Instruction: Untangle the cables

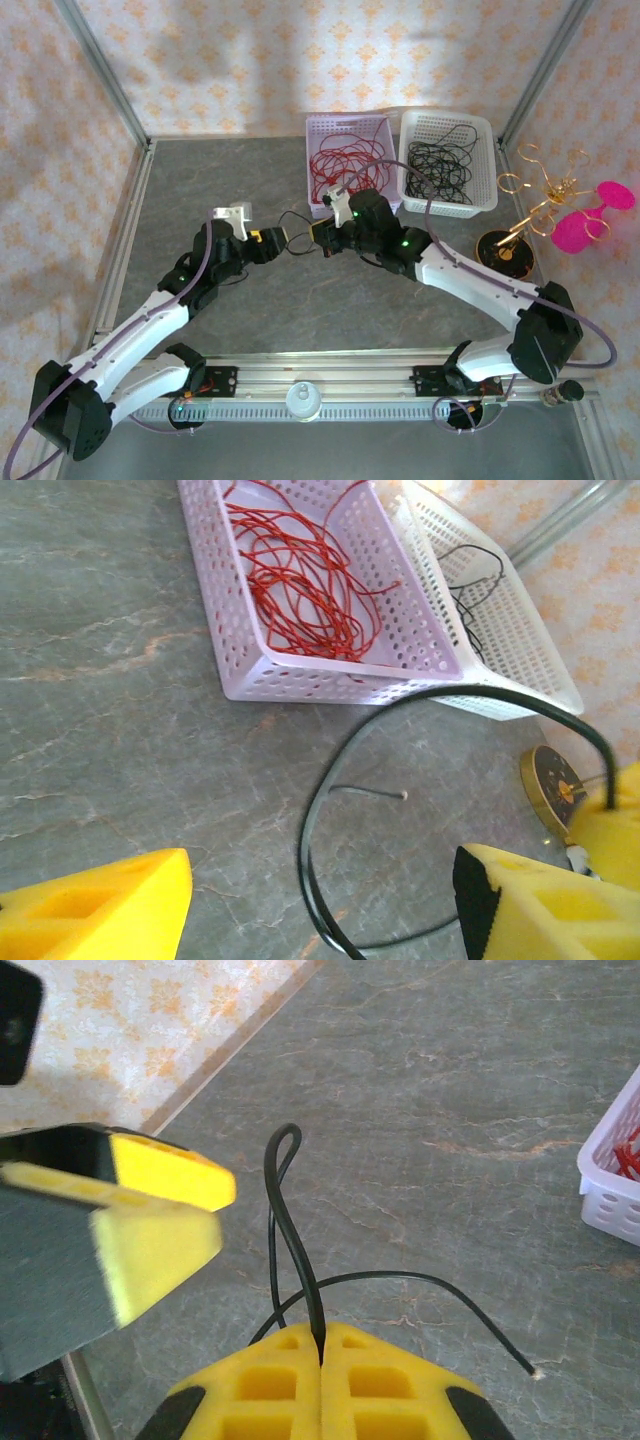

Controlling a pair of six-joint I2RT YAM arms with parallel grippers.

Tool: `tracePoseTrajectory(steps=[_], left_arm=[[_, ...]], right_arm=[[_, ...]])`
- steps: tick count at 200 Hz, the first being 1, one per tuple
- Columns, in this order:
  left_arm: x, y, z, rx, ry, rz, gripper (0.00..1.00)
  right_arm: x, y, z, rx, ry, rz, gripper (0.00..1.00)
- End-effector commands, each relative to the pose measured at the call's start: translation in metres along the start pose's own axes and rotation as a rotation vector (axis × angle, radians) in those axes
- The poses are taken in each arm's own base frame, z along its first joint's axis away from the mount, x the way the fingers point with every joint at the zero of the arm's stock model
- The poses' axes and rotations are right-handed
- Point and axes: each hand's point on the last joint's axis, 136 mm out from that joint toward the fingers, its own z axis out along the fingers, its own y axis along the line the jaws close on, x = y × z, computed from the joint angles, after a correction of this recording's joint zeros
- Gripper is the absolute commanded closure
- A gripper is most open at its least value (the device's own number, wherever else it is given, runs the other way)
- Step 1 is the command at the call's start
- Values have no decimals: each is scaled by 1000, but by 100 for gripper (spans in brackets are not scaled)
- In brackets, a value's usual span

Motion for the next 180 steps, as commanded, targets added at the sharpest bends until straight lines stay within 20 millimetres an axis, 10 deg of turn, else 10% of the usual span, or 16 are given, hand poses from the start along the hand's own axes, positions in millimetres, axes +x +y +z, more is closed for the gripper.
tracePoseTrajectory(steps=[1, 49, 107, 119, 180], left_arm=[[-9, -9, 6, 48, -20, 17, 29], [-6, -20, 17, 103, 18, 45, 35], [-34, -25, 15, 87, -96, 86, 100], [-43, -24, 11, 64, -127, 92, 100], [-56, -25, -13, -45, -65, 173, 100]], right_arm=[[-12, 16, -13, -58, -33, -1, 100], [-17, 20, -19, -72, -49, 4, 100], [-15, 30, -27, -124, -50, 19, 100], [-14, 31, -30, -124, -57, 20, 100], [-1, -7, -51, 42, -130, -17, 49]])
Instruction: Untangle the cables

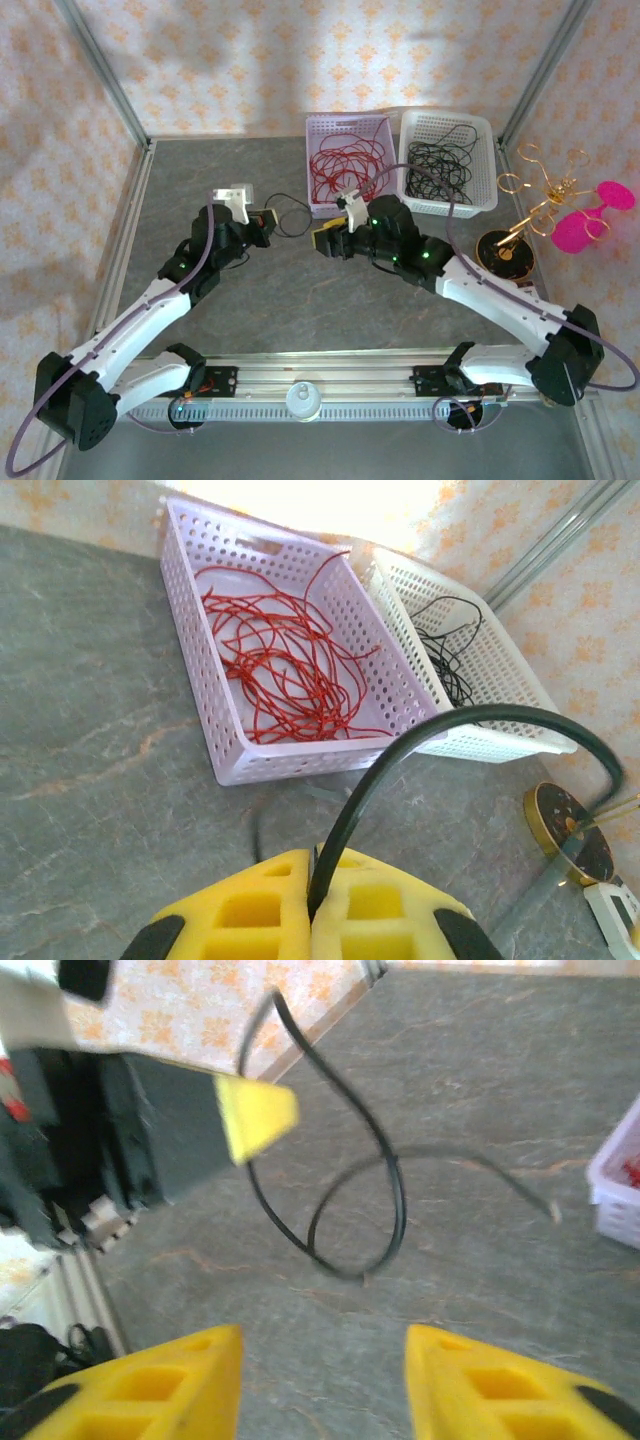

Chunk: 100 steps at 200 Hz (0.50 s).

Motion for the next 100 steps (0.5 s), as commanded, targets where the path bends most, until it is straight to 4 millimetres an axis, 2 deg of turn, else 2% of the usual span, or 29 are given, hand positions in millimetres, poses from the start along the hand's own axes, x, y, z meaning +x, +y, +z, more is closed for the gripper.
tracePoseTrajectory(steps=[1, 12, 52, 73, 80, 90, 100], left_arm=[[-8, 1, -12, -54, 37, 58, 100], [-7, 1, -16, -63, 59, 66, 100], [-15, 3, -29, -98, 49, 77, 100], [-18, 1, -30, -103, 46, 78, 100], [-18, 0, -29, -99, 49, 78, 100], [-18, -3, -29, -89, 53, 78, 100], [-19, -6, -28, -83, 55, 82, 100]], right_arm=[[1, -19, -12, 77, -64, -23, 49], [3, -17, -13, 34, -75, -2, 47], [-20, 35, -17, -238, -223, 116, 44], [-27, 63, -13, -263, -291, 116, 35], [-30, 63, -9, -243, -309, 151, 33], [-34, 51, -1, -182, -335, 239, 32], [-30, 33, 17, -101, -329, 315, 32]])
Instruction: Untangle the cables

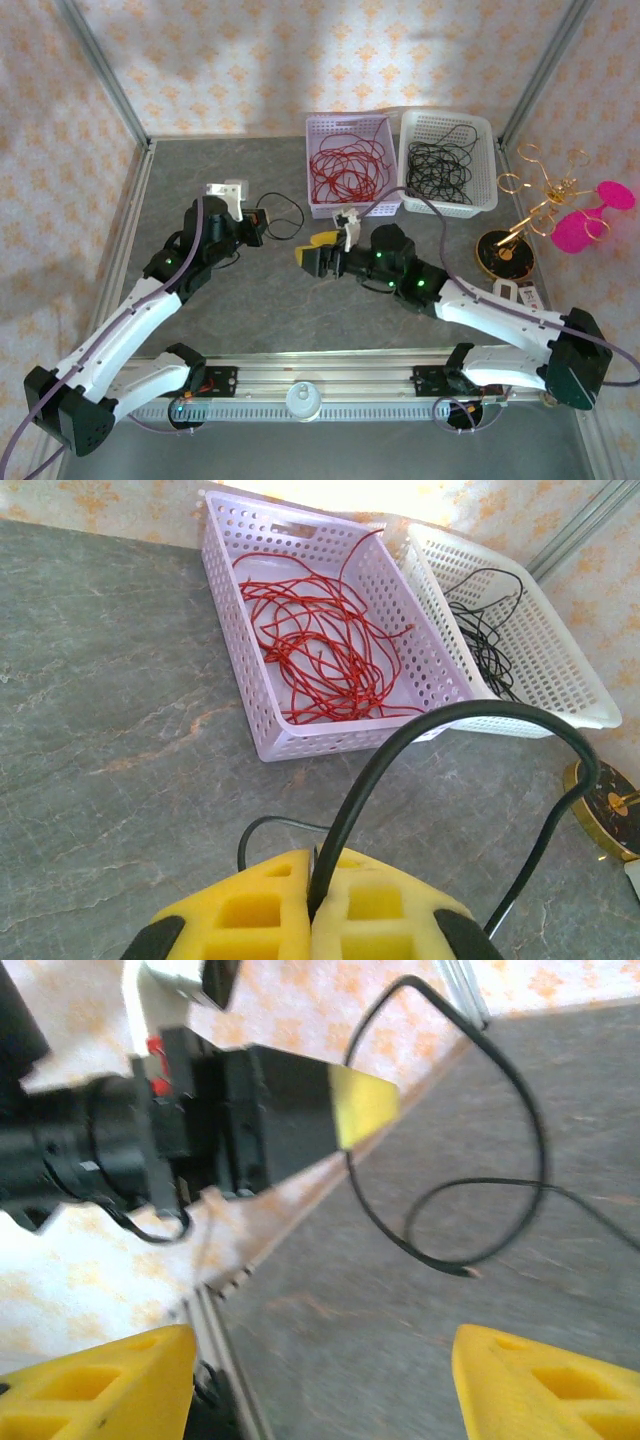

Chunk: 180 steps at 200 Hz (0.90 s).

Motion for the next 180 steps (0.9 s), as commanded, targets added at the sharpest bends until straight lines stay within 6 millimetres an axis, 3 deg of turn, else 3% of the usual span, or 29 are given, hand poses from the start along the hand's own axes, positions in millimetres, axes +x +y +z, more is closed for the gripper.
tracePoseTrajectory(steps=[1, 10, 37, 60, 75, 108, 126, 148, 180], left_arm=[[-11, -7, -7, 1, -16, 29, 100], [-13, -9, -7, 4, -16, 30, 100], [-15, -19, -12, 19, -13, 46, 100], [-15, -25, -16, 14, 8, 72, 100], [-13, -24, -21, -7, 30, 94, 100], [-8, -15, -37, -70, 80, 122, 100], [0, -12, -42, -80, 123, 135, 100], [11, -9, -43, -90, 175, 151, 100], [21, -7, -45, -97, 217, 164, 100]], right_arm=[[-34, -24, 16, 126, -181, 164, 32], [-30, -42, 23, 199, -193, 218, 32], [-30, -66, 44, 263, -252, 275, 32], [-39, -77, 61, 314, -287, 248, 36], [-40, -94, 65, 419, -290, 166, 40], [-42, -145, 37, 711, -281, -96, 57], [-51, -166, 17, 775, -281, -165, 69], [-64, -177, -2, 815, -286, -258, 79], [-80, -186, -20, 889, -278, -362, 86]])
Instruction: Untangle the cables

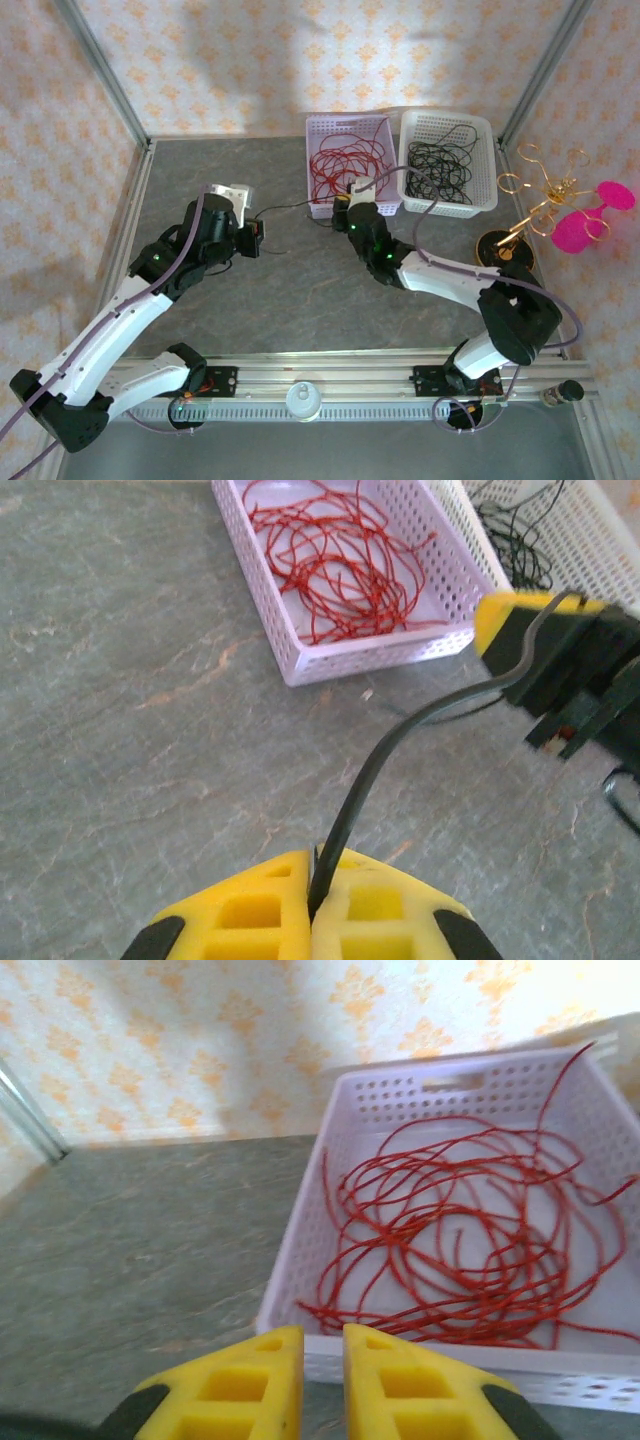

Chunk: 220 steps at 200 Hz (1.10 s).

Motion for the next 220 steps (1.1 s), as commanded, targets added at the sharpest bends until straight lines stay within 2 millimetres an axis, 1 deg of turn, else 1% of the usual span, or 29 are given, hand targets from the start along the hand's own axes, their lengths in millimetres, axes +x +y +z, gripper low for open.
tracePoseTrajectory(steps=[1, 15, 44, 80, 100, 126, 133, 150, 170, 190, 207, 212, 220], left_arm=[[7, 3, -10, -21, 40, 36, 100], [11, 3, -10, -21, 60, 41, 100], [19, 6, -13, -34, 99, 52, 100], [21, 13, -19, -67, 103, 60, 100], [21, 14, -19, -74, 104, 61, 100], [22, 17, -21, -87, 102, 67, 100], [22, 19, -21, -100, 102, 69, 100], [22, 24, -23, -130, 105, 75, 100], [22, 27, -24, -146, 107, 76, 100], [25, 28, -23, -148, 115, 81, 100], [27, 31, -22, -164, 126, 88, 100], [27, 31, -22, -164, 127, 88, 100], [27, 30, -21, -156, 125, 86, 100]], right_arm=[[-30, -17, -9, 73, -82, -123, 86], [-37, -31, -11, 132, -100, -174, 85], [-57, -70, -19, 296, -163, -262, 85], [-76, -110, -23, 415, -200, -369, 83], [-83, -125, -23, 437, -202, -404, 83], [-94, -143, -26, 451, -214, -400, 92], [-96, -148, -27, 462, -218, -394, 95], [-103, -164, -28, 490, -224, -381, 100], [-111, -179, -31, 510, -231, -366, 100], [-118, -187, -33, 529, -235, -371, 100], [-119, -195, -33, 557, -220, -399, 100], [-119, -197, -32, 562, -212, -401, 93], [-119, -198, -31, 564, -195, -392, 71]])
